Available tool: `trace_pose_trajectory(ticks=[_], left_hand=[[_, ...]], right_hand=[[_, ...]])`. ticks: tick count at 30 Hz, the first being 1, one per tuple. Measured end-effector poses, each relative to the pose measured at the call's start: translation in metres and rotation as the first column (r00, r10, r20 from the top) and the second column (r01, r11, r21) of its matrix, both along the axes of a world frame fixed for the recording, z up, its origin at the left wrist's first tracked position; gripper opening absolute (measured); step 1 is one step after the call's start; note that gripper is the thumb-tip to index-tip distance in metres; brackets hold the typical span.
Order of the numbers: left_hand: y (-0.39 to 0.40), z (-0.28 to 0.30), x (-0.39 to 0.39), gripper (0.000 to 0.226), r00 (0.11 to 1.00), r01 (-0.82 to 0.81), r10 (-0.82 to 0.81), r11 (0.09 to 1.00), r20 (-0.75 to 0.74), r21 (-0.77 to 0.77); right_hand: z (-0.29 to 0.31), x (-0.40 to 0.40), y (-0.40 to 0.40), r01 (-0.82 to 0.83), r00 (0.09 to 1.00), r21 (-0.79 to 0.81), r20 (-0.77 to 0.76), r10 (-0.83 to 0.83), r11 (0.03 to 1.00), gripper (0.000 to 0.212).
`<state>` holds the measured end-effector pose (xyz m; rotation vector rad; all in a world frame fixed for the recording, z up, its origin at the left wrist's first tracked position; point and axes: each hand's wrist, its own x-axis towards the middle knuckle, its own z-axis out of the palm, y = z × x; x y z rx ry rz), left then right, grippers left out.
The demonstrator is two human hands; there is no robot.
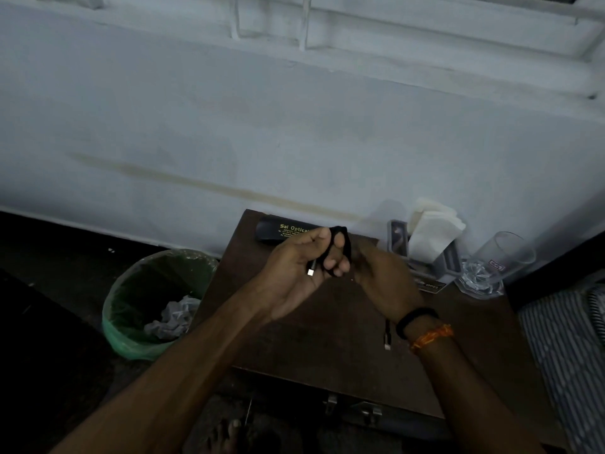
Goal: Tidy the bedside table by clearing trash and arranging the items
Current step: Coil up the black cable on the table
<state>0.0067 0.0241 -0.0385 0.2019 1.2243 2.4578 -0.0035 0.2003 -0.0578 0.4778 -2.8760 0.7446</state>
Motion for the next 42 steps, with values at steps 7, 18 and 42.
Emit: trace_pose_trajectory(ticks=[7,18,42], left_hand=[[0.003,-0.01,-0.011,0.02,0.981,-0.189,0.189,0.982,0.047,-0.017],[0.0,-0.012,-0.008,0.017,0.99,-0.108,0.08,0.958,-0.114,-0.266],[0.0,0.001,0.006,0.03,0.979,0.135,-0.185,0.907,-0.089,-0.398]], right_hand=[[0.0,0.024,-0.04,-0.216,0.928,0.174,0.342,0.146,0.961,0.013],[0.067,0.035,-0.013,-0.236,0.95,0.265,0.265,0.164,0.935,0.013],[0.044,0.009,0.016,-0.046,0.834,0.266,-0.52,0.183,0.963,0.018]])
